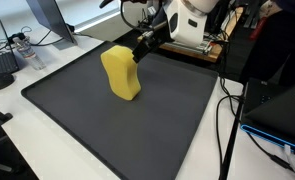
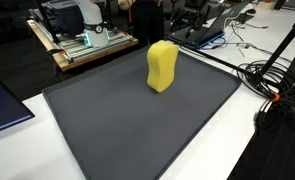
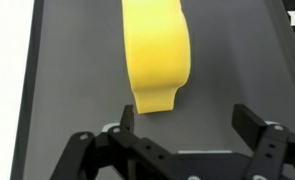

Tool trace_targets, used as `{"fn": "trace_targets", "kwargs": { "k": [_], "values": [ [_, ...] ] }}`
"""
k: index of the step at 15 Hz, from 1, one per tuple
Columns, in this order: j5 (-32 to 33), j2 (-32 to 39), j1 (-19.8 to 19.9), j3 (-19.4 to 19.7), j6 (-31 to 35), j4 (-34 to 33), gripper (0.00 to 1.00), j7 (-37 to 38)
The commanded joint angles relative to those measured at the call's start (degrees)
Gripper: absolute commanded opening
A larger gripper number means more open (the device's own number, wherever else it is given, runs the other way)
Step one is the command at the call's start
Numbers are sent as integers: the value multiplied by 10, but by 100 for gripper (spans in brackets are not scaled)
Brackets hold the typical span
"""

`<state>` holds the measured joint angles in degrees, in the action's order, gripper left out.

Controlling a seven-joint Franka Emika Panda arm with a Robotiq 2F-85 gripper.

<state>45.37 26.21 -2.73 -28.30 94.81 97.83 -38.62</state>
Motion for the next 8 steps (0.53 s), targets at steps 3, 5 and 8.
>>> {"fn": "trace_targets", "kwargs": {
  "k": [3, 5, 8],
  "values": [
    [-16, 5, -73, 93, -1, -7, 100, -9],
    [-14, 6, -79, 99, -2, -8, 100, -8],
    [-10, 12, -81, 102, 3, -12, 100, -16]
  ]
}}
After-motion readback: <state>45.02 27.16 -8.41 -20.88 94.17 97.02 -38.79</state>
